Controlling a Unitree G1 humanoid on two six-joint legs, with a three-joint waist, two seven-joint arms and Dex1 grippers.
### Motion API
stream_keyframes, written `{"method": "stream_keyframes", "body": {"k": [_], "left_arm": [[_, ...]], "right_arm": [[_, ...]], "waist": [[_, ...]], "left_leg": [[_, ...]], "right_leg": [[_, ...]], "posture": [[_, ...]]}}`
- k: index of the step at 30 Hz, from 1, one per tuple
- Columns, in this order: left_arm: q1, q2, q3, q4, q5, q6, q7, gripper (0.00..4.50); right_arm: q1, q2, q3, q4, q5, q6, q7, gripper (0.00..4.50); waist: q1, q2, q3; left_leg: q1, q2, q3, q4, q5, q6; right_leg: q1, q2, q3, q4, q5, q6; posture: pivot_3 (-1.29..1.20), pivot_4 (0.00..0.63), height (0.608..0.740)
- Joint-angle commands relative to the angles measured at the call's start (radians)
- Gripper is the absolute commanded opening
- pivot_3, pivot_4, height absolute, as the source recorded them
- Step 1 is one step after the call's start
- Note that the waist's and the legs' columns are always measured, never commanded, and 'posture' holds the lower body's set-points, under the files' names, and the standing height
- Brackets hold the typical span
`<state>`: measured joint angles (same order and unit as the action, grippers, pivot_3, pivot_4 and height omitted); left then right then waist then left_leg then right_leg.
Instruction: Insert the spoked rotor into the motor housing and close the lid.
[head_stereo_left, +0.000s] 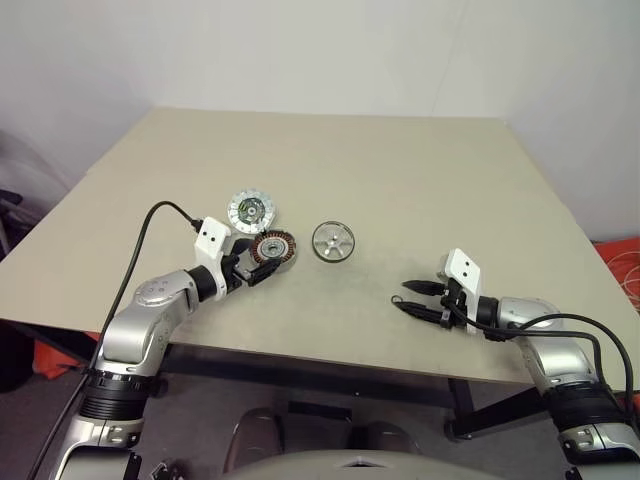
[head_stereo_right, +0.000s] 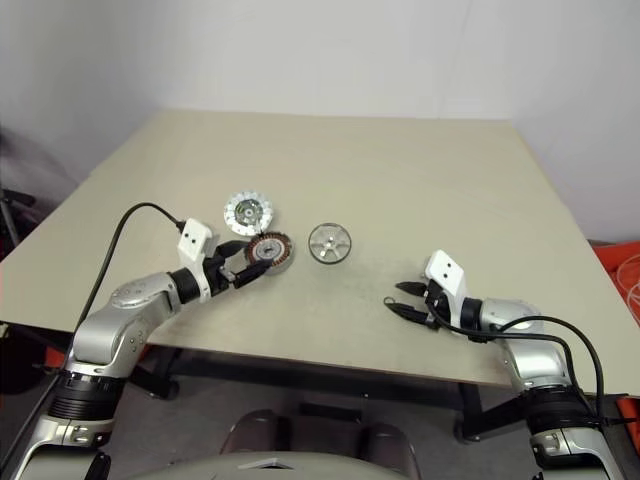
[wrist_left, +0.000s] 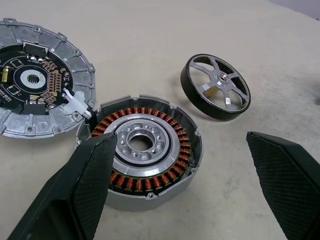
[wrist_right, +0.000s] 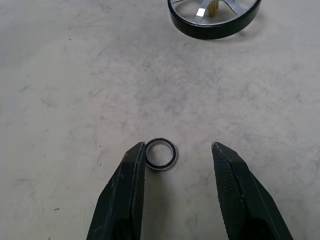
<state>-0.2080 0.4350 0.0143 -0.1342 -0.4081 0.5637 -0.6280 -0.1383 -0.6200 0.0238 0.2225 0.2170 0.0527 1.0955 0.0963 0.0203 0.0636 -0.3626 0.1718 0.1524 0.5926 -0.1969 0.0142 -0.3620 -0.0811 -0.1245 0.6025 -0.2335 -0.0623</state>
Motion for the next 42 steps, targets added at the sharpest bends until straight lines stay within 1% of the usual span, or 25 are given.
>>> {"method": "stream_keyframes", "body": {"k": [1, 11, 21, 31, 42], "left_arm": [[-0.012, 0.013, 0.020, -0.022, 0.002, -0.017, -0.003, 4.39], [-0.010, 0.015, 0.020, -0.023, 0.001, -0.016, -0.003, 4.39], [-0.008, 0.010, 0.016, -0.013, 0.005, -0.020, -0.002, 4.39], [0.004, -0.007, -0.001, -0.019, 0.012, -0.022, 0.000, 4.39], [0.022, -0.021, -0.019, -0.026, 0.019, -0.019, 0.002, 4.39]], "right_arm": [[0.010, -0.012, -0.001, -0.049, 0.006, -0.008, 0.004, 2.34], [0.047, -0.004, 0.018, -0.051, -0.006, -0.026, 0.005, 2.34], [0.007, 0.007, 0.006, 0.032, -0.006, -0.076, 0.008, 2.34], [-0.023, 0.053, 0.017, 0.010, 0.001, -0.061, -0.009, 2.34], [-0.050, 0.080, 0.012, -0.018, 0.014, -0.030, -0.033, 2.34]], "waist": [[0.000, 0.000, 0.000], [0.000, 0.000, 0.000], [0.000, 0.000, 0.000], [-0.001, 0.000, 0.000], [-0.001, 0.000, 0.000]], "left_leg": [[-0.002, 0.000, 0.000, 0.000, 0.000, 0.000], [-0.003, 0.000, 0.000, 0.000, 0.000, 0.000], [-0.003, 0.000, 0.000, 0.001, 0.000, 0.000], [-0.001, 0.001, 0.000, 0.003, 0.001, -0.001], [-0.002, 0.001, 0.000, 0.003, 0.000, 0.000]], "right_leg": [[-0.001, 0.000, 0.000, 0.000, 0.000, 0.000], [-0.002, 0.000, 0.000, 0.000, 0.000, 0.000], [-0.002, 0.000, 0.000, 0.001, 0.000, 0.000], [-0.001, 0.000, 0.000, 0.002, 0.000, 0.000], [-0.002, 0.000, 0.000, 0.003, 0.000, 0.000]], "posture": [[0.00, 0.000, 0.740], [0.00, 0.000, 0.740], [0.00, 0.000, 0.740], [0.00, 0.000, 0.740], [0.00, 0.000, 0.740]]}}
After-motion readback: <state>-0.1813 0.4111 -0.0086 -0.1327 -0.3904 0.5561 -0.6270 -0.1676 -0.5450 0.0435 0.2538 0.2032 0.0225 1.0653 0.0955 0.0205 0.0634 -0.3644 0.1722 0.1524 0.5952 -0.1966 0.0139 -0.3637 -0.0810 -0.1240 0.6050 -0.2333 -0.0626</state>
